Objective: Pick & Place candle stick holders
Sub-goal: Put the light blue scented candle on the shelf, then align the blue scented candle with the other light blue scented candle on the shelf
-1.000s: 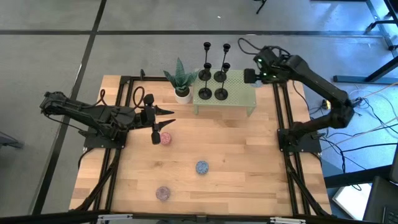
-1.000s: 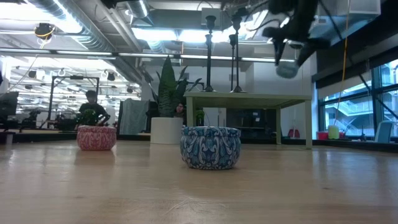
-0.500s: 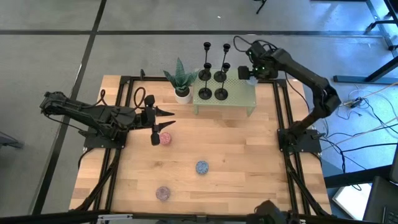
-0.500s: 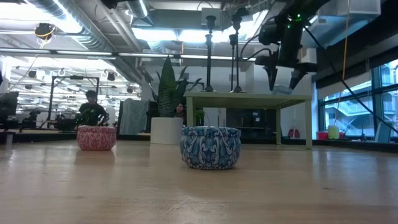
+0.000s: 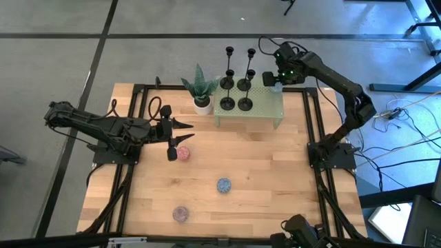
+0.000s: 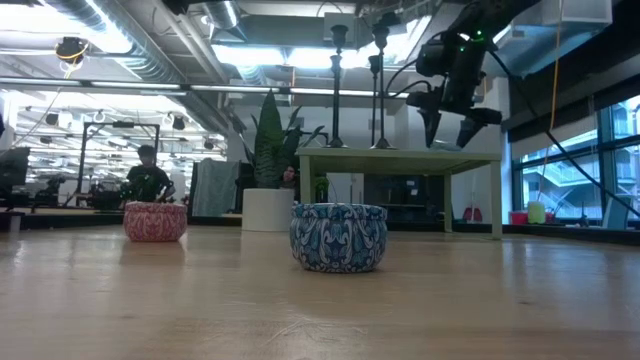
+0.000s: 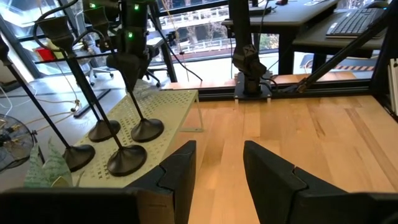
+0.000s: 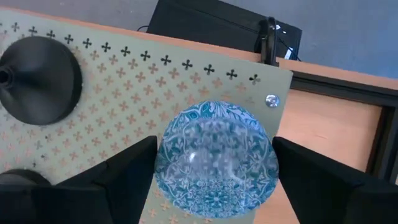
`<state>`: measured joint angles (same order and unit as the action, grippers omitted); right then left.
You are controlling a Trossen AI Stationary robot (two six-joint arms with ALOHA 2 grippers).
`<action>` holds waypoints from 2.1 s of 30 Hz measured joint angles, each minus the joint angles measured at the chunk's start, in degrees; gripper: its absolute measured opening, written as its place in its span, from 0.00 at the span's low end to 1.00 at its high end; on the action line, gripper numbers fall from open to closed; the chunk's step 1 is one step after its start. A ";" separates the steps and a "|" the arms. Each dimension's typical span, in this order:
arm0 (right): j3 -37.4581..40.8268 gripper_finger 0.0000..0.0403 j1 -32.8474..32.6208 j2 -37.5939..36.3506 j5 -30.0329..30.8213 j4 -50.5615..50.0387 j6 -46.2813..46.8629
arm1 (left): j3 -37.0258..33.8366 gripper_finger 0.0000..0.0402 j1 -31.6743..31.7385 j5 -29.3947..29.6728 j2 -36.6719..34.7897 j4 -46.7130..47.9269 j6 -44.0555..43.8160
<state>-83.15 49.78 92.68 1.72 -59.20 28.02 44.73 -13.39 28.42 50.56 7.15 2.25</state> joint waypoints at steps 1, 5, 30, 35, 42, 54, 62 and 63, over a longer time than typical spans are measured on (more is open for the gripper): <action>0.00 0.80 0.00 0.02 0.00 -0.17 -0.01 | 0.00 0.32 -0.02 0.00 -0.01 0.03 0.01; 0.00 0.84 -0.01 0.11 0.00 -0.33 -0.20 | 0.00 0.32 0.00 0.00 -0.01 0.35 -0.01; -25.89 0.85 -2.64 -0.07 0.17 -30.23 -4.23 | 0.00 0.32 0.00 0.00 -0.01 0.42 -0.01; -25.63 0.85 -9.03 -5.50 0.13 -30.89 -3.17 | 0.00 0.32 0.00 -3.04 -0.01 3.27 -0.01; -14.12 0.85 -20.94 -19.90 2.66 -30.80 2.40 | -0.02 0.33 -0.02 -4.75 0.01 8.53 -0.88; 29.44 0.85 -42.56 -43.05 -3.88 3.89 18.02 | -0.02 0.45 -0.01 -5.11 0.01 12.17 -3.94; 40.99 0.85 -56.30 -38.73 -6.64 36.17 7.90 | -0.02 0.48 -0.02 -5.05 0.01 12.03 -4.60; 42.04 0.85 -58.30 -37.54 -5.11 39.47 5.29 | -0.02 0.48 -0.02 -5.04 0.01 12.03 -4.68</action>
<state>-41.12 -8.52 55.14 -3.40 -19.72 33.30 44.71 -13.41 23.38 50.57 19.18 -2.42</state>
